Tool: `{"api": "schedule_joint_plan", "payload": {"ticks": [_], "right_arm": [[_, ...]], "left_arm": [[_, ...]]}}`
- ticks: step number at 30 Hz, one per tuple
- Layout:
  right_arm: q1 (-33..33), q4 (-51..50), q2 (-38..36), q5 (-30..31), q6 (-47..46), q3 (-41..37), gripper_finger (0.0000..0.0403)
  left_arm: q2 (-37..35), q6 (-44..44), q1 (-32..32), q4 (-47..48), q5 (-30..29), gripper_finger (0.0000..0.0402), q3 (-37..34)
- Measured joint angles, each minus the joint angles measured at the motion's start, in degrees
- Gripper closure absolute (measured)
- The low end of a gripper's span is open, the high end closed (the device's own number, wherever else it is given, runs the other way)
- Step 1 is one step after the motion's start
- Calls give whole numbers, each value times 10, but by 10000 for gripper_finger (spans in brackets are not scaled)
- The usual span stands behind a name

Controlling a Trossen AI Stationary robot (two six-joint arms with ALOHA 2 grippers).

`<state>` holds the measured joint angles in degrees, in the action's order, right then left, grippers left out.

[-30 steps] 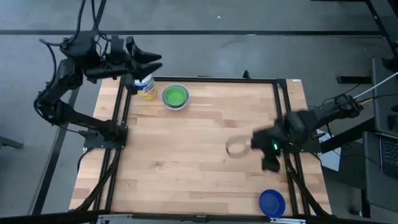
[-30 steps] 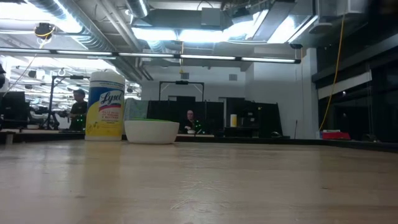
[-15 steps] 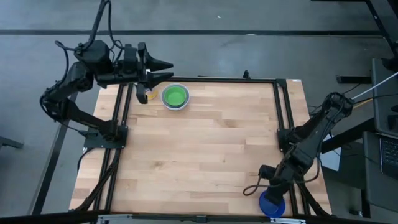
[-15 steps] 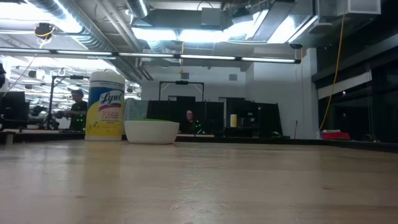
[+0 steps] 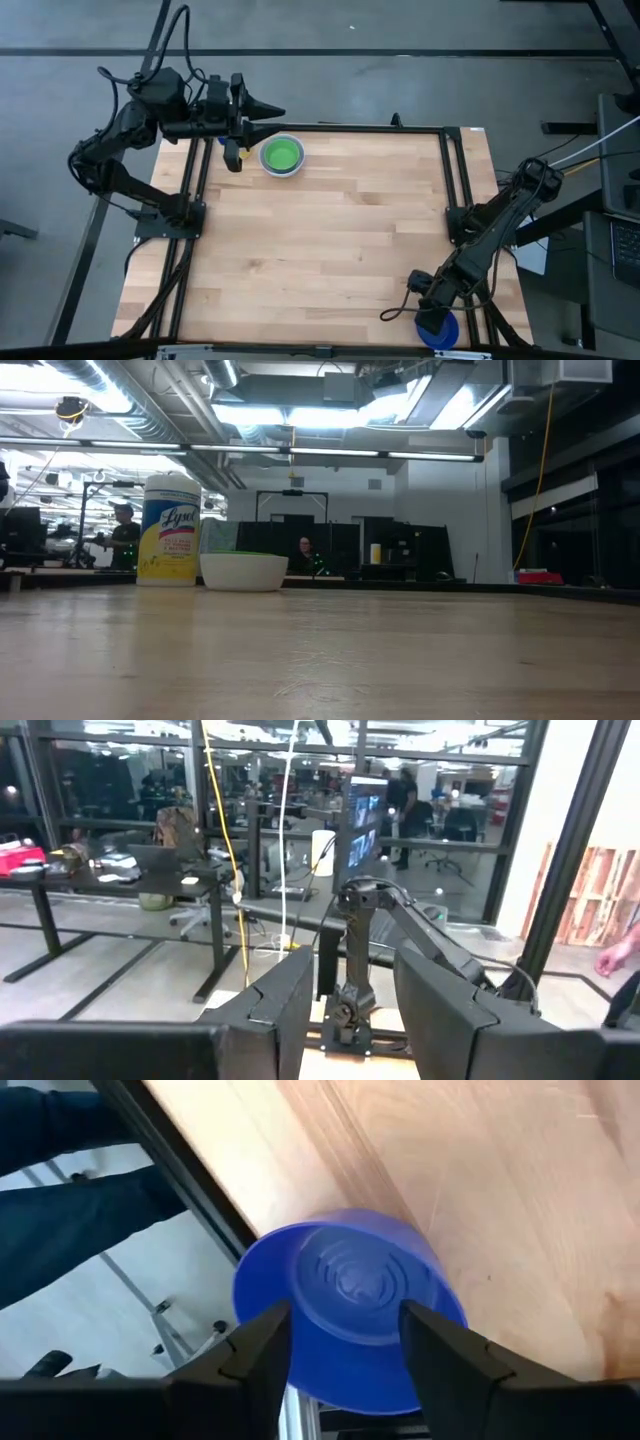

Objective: Nest bowls inside each other
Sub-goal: Stack the dark blue bowl on top of the green bowl

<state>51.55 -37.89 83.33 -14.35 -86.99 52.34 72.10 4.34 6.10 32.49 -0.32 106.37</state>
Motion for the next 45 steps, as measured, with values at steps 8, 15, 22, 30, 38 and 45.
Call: {"api": "schedule_joint_plan", "payload": {"ticks": [8, 15, 22, 30, 38, 45], "right_arm": [[3, -2, 23, -5, 15, 0, 215], [3, -7, 40, -5, 16, 0, 222], [3, -16, 52, -3, 5, 0, 214], [0, -14, 48, -39, 1, 0, 216], [-26, -50, 19, -61, 31, 0, 223], [-35, -67, 17, -45, 46, 0, 208]], "left_arm": [[0, 0, -1, -10, 0, 265, 0], [0, -6, -1, -10, 1, 265, 0], [0, -26, 7, -4, 0, 265, 0], [0, -45, 13, 8, -2, 265, 0], [0, -51, 19, 7, -2, 265, 0], [0, -52, 19, 14, -2, 265, 0]]}}
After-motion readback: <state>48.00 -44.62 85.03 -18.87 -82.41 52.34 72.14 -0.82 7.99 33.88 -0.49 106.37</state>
